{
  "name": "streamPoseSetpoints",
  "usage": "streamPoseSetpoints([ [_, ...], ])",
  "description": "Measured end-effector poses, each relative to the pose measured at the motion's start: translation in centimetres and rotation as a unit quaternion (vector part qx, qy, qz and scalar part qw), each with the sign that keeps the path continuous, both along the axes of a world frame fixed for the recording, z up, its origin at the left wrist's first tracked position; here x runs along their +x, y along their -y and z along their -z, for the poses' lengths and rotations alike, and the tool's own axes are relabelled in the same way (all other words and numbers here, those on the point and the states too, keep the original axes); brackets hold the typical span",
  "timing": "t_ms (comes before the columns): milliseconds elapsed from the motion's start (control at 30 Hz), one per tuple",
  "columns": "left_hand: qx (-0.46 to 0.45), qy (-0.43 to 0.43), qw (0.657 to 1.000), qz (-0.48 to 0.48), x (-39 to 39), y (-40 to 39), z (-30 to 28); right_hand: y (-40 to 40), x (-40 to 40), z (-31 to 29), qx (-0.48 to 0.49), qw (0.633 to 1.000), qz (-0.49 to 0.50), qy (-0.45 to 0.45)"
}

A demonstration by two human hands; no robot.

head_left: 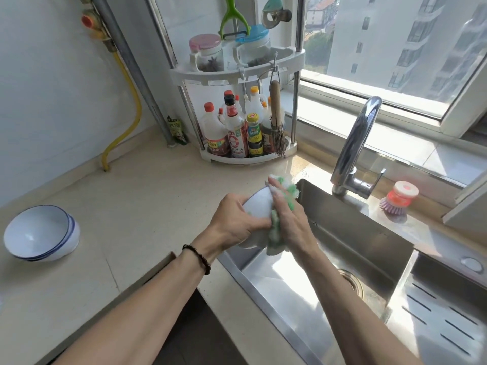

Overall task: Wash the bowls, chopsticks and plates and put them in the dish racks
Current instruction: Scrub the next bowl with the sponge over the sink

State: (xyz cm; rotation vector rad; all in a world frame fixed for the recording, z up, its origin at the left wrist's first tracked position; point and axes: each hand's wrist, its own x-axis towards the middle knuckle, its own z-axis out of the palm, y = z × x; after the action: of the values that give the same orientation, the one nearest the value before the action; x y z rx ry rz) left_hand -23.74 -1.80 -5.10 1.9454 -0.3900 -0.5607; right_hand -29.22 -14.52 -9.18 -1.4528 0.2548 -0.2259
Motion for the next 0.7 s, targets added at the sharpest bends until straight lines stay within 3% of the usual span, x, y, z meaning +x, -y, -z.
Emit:
streamPoseSetpoints([
  [67,-0.023,-0.015,0.999,-0.019,-0.3,-0.2,0.2,0.7,0.2,0.0,0.106,0.994,0.015,-0.027],
  [233,-0.029,-0.021,0.996,-0.082,0.4,-0.7,-0.1,-0.5,-0.4,0.5,0.009,0.999,-0.045,0.002],
  [333,-0.038,-0.018,0.998,-0.052,-0.3,-0.7,-0.3,0.1,0.3,0.3,0.16,0.987,0.012,-0.022],
  [367,-0.048,-0.022,0.997,-0.056,-0.5,-0.7,-0.3,0.3,0.4,0.4,0.165,0.986,0.018,-0.026],
  [467,-0.038,-0.008,0.996,-0.076,-0.2,-0.7,0.0,-0.4,0.0,0.3,0.049,0.997,-0.057,-0.012],
  [533,-0.018,-0.008,0.998,-0.066,-0.1,-1.0,-0.2,-0.8,-0.3,0.6,0.044,0.996,-0.075,-0.006],
  [600,-0.035,-0.022,0.999,-0.034,-0.2,-1.4,-0.3,-0.2,-0.1,0.7,0.124,0.992,-0.031,-0.005],
  [700,-0.105,-0.059,0.993,-0.011,-0.8,-2.3,-0.6,1.1,0.7,0.3,0.307,0.947,-0.002,-0.09],
])
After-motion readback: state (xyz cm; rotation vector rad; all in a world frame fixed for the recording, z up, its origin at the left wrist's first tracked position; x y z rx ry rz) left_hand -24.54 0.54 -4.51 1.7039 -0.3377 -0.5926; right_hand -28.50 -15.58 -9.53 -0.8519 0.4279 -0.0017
